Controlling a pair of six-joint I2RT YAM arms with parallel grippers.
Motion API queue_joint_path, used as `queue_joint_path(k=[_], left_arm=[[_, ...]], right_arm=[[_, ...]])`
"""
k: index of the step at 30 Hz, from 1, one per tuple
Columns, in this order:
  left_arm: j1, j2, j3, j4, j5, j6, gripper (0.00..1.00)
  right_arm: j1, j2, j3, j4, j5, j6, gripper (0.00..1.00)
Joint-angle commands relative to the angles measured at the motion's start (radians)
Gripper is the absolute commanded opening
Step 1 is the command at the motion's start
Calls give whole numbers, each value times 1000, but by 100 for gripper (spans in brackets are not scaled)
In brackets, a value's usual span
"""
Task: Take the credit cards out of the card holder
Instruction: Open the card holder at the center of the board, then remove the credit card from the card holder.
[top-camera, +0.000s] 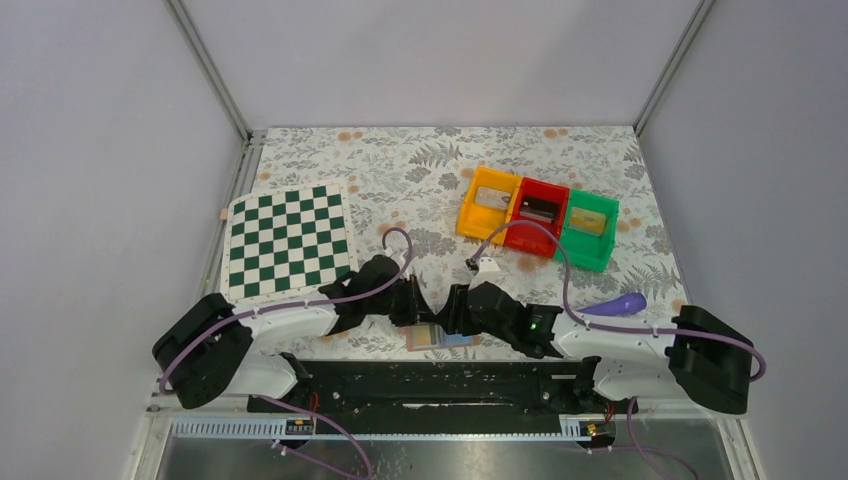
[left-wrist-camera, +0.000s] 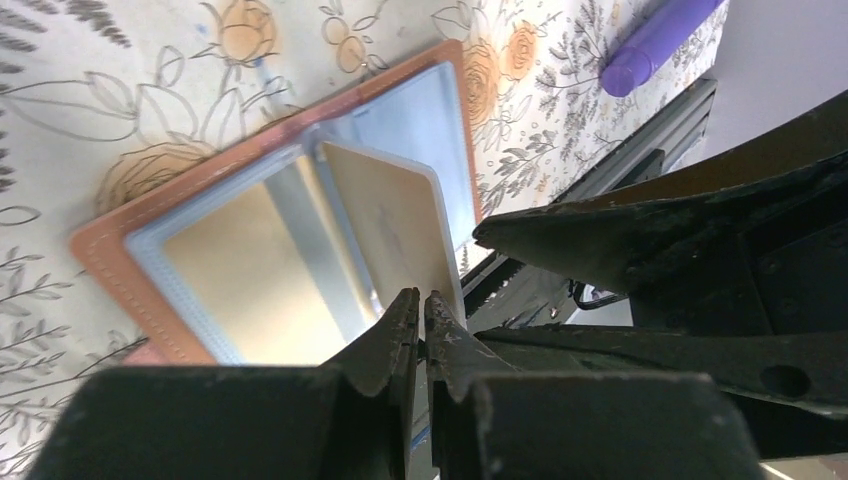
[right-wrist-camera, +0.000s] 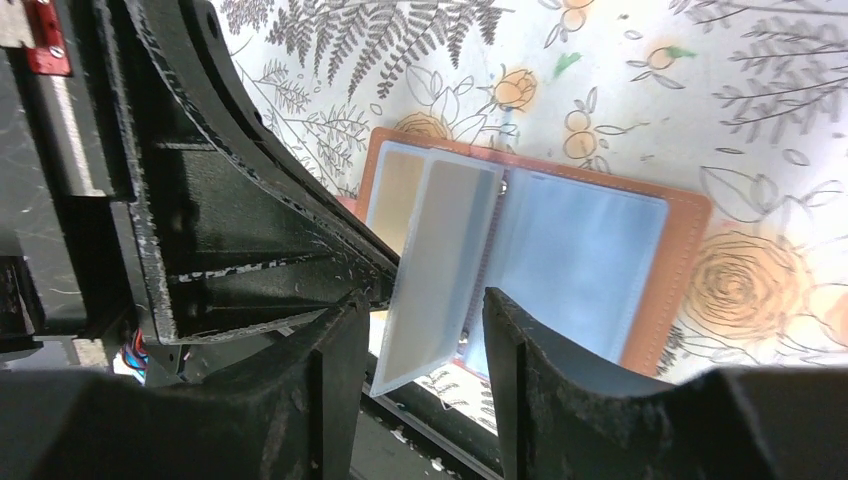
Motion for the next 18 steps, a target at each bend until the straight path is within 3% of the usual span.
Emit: queue_joint_path(k=[1, 11, 18], left_arm=[[-19, 28, 57, 80, 32, -1, 7], [-31, 76, 78, 81, 25, -3, 6], [-31, 38, 56, 15, -82, -14, 6]], right_arm=[[-6, -88, 45, -120, 107, -34, 52], [-7, -165, 50, -172, 94, -70, 47], [-42, -110, 40, -148, 33, -99, 39]])
